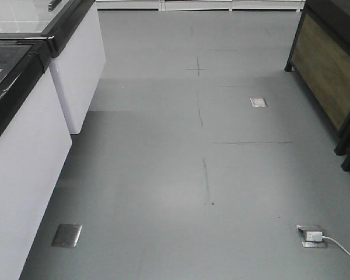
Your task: Left arm holds basket, right arm returns cookies
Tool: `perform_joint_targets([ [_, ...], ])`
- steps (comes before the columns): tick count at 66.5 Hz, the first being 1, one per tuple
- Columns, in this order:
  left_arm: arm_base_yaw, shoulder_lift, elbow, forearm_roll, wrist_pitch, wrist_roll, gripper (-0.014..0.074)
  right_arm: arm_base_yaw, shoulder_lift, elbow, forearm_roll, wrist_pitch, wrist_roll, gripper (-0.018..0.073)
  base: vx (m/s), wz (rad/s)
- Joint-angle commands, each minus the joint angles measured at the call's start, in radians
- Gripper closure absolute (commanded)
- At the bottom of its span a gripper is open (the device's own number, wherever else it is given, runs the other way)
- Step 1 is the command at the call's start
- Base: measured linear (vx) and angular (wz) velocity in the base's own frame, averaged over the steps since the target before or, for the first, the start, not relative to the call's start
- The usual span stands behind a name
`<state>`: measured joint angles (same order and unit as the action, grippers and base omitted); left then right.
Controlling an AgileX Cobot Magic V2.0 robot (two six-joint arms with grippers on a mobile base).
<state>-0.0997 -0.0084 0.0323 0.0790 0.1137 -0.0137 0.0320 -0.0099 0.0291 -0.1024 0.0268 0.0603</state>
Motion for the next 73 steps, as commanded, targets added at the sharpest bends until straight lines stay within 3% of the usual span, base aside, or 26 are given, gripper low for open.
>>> perform_joint_targets([
  [1, -0.003, -0.017, -0.033, 0.000, -0.078, -0.002, 0.0603, -0.002, -0.012, 0.003, -0.002, -0.075, -0.004, 0.0567, 0.00, 0.00],
  [73, -0.003, -0.017, -0.033, 0.000, -0.078, -0.002, 0.0603, -0.002, -0.012, 0.003, -0.002, -0.075, -0.004, 0.0567, 0.00, 0.00],
])
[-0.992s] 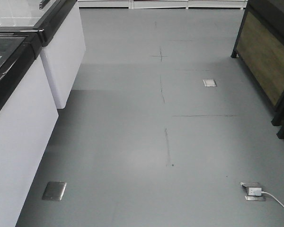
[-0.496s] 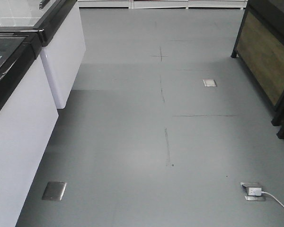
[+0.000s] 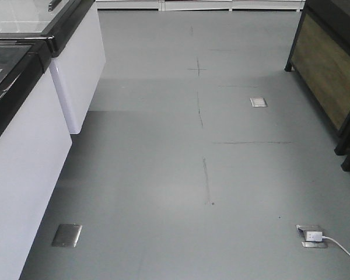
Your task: Left arm holds basket, right arm returns cookies
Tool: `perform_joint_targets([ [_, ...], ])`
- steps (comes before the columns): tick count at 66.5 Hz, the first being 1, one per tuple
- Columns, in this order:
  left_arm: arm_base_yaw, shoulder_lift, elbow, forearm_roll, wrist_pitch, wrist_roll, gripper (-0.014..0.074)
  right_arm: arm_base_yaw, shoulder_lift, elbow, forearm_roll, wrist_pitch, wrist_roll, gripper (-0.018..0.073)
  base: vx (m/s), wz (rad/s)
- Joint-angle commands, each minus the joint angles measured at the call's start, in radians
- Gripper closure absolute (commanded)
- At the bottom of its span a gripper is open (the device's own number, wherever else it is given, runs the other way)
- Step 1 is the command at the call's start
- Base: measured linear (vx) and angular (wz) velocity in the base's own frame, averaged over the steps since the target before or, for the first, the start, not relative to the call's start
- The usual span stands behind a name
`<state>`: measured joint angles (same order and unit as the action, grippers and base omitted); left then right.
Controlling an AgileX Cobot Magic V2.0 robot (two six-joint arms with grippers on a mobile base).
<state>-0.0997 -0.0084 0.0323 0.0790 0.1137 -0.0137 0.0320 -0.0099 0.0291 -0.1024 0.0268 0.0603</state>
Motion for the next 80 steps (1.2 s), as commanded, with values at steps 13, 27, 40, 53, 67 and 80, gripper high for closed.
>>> perform_joint_targets([
  [13, -0.003, -0.017, -0.043, -0.001, -0.114, -0.027, 0.0603, -0.002, -0.012, 0.003, -0.002, -0.075, -0.004, 0.0567, 0.00, 0.00],
  [27, -0.003, 0.050, -0.191, 0.000, -0.019, -0.058, 0.0603, -0.002, -0.013, 0.003, -0.002, -0.075, -0.004, 0.0567, 0.00, 0.00],
  [40, -0.003, 0.241, -0.366, 0.000, 0.088, -0.058, 0.0603, -0.002, -0.013, 0.003, -0.002, -0.075, -0.004, 0.0567, 0.00, 0.00],
  [53, -0.003, 0.403, -0.437, 0.000, 0.078, -0.060, 0.0603, -0.002, -0.013, 0.003, -0.002, -0.075, -0.004, 0.0567, 0.00, 0.00],
  [67, -0.003, 0.450, -0.437, 0.000, 0.057, -0.060, 0.0603, -0.002, -0.013, 0.003, -0.002, -0.075, -0.004, 0.0567, 0.00, 0.00],
  [80, -0.003, 0.450, -0.432, 0.000, 0.062, -0.060, 0.0601, -0.002, -0.013, 0.003, -0.002, -0.075, -0.004, 0.0567, 0.00, 0.00],
])
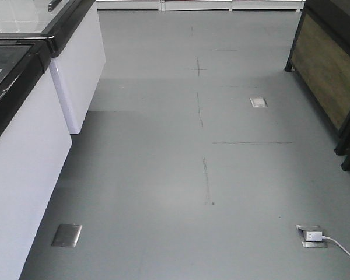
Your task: Left arm holds basket, right arm returns cookies
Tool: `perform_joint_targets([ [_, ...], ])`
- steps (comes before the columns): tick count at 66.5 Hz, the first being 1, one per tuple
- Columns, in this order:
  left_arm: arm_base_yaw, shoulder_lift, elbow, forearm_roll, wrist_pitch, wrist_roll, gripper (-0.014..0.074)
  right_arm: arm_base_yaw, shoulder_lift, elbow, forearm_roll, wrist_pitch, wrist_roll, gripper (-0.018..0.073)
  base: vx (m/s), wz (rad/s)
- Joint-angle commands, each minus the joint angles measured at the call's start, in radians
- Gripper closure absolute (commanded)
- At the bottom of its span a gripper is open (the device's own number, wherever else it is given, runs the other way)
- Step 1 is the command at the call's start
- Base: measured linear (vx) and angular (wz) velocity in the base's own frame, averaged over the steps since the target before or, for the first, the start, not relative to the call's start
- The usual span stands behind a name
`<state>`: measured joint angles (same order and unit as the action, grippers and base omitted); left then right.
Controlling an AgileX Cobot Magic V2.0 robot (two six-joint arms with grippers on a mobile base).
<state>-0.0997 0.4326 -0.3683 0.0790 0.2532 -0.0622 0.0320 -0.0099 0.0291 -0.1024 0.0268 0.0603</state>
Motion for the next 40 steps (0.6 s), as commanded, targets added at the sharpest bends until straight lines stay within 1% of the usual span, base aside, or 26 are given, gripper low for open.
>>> perform_joint_targets([
  [1, -0.003, 0.009, -0.031, 0.000, -0.078, -0.011, 0.0601, -0.002, -0.013, 0.003, -0.002, -0.075, -0.004, 0.0567, 0.00, 0.00],
  [11, -0.003, 0.009, -0.031, 0.000, -0.079, -0.014, 0.0591, -0.002, -0.013, 0.003, -0.002, -0.075, -0.004, 0.0567, 0.00, 0.00],
  [22, -0.003, 0.009, -0.031, 0.000, -0.085, -0.014, 0.0554, -0.002, -0.013, 0.003, -0.002, -0.075, -0.004, 0.0567, 0.00, 0.00],
  [32, -0.003, 0.009, -0.031, 0.000, -0.093, -0.014, 0.0488, -0.002, -0.013, 0.003, -0.002, -0.075, -0.004, 0.0567, 0.00, 0.00],
  [40, -0.003, 0.009, -0.031, 0.000, -0.093, -0.014, 0.0412, -0.002, -0.013, 0.003, -0.002, -0.075, -0.004, 0.0567, 0.00, 0.00],
])
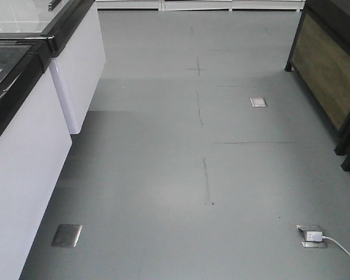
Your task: Left arm holds basket, right arm returns cookies
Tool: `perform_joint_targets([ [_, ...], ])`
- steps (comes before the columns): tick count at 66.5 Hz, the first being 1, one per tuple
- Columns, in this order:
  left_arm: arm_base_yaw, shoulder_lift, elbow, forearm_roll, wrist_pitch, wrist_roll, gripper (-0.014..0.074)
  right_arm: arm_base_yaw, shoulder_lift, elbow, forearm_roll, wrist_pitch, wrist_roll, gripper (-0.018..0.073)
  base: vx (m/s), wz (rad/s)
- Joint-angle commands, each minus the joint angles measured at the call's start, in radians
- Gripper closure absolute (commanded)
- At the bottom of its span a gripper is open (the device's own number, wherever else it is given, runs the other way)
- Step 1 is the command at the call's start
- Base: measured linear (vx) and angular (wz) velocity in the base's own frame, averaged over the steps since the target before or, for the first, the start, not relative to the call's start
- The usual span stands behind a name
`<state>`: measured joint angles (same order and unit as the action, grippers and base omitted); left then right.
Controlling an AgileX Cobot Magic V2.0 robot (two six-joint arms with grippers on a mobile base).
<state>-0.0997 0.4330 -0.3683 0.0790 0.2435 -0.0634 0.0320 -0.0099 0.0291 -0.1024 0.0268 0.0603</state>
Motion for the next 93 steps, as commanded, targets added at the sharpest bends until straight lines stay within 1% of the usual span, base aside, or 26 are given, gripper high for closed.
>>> perform_joint_targets([
  [1, -0.003, 0.009, -0.031, 0.000, -0.084, -0.013, 0.0397, -0.002, -0.013, 0.003, -0.002, -0.075, -0.004, 0.0567, 0.00, 0.00],
  [17, -0.003, 0.009, -0.031, 0.000, -0.085, -0.001, 0.0196, -0.002, -0.013, 0.003, -0.002, -0.075, -0.004, 0.0567, 0.00, 0.00],
  [24, -0.003, 0.009, -0.031, 0.001, -0.095, 0.003, 0.0130, -0.002, -0.013, 0.003, -0.002, -0.075, -0.004, 0.0567, 0.00, 0.00],
  [30, -0.003, 0.009, -0.031, 0.001, -0.093, 0.006, 0.0104, -0.002, -0.013, 0.003, -0.002, -0.075, -0.004, 0.0567, 0.00, 0.00],
  [41, -0.003, 0.009, -0.031, -0.001, -0.089, -0.006, 0.0103, -0.002, -0.013, 0.003, -0.002, -0.075, -0.004, 0.0567, 0.00, 0.00],
  [51, -0.003, 0.009, -0.032, 0.000, -0.037, -0.087, 0.0106, -0.002, -0.013, 0.003, -0.002, -0.075, -0.004, 0.0567, 0.00, 0.00],
  [54, -0.003, 0.012, -0.036, 0.000, -0.026, -0.124, 0.0109, -0.002, -0.013, 0.003, -0.002, -0.075, -0.004, 0.0567, 0.00, 0.00],
  [56, -0.003, 0.017, -0.044, 0.000, -0.018, -0.158, 0.0113, -0.002, -0.013, 0.003, -0.002, -0.075, -0.004, 0.0567, 0.00, 0.00],
  [63, -0.002, 0.079, -0.115, 0.016, 0.051, -0.318, 0.0132, -0.002, -0.013, 0.003, -0.002, -0.075, -0.004, 0.0567, 0.00, 0.00],
  [69, -0.002, 0.175, -0.207, 0.066, 0.116, -0.444, 0.0154, -0.002, -0.013, 0.003, -0.002, -0.075, -0.004, 0.0567, 0.00, 0.00],
  [70, -0.002, 0.193, -0.223, 0.082, 0.131, -0.475, 0.0157, -0.002, -0.013, 0.003, -0.002, -0.075, -0.004, 0.0567, 0.00, 0.00],
  [76, -0.002, 0.305, -0.339, 0.133, 0.189, -0.593, 0.0169, -0.002, -0.013, 0.003, -0.002, -0.075, -0.004, 0.0567, 0.00, 0.00],
  [80, 0.002, 0.382, -0.428, 0.156, 0.221, -0.649, 0.0169, -0.002, -0.013, 0.003, -0.002, -0.075, -0.004, 0.0567, 0.00, 0.00],
  [85, 0.031, 0.464, -0.545, 0.155, 0.280, -0.680, 0.0169, -0.002, -0.013, 0.003, -0.002, -0.075, -0.004, 0.0567, 0.00, 0.00],
  [91, 0.094, 0.550, -0.681, 0.130, 0.397, -0.682, 0.0169, -0.002, -0.013, 0.003, -0.002, -0.075, -0.004, 0.0567, 0.00, 0.00],
  [93, 0.126, 0.575, -0.729, 0.119, 0.431, -0.678, 0.0169, -0.002, -0.013, 0.003, -0.002, -0.075, -0.004, 0.0567, 0.00, 0.00],
])
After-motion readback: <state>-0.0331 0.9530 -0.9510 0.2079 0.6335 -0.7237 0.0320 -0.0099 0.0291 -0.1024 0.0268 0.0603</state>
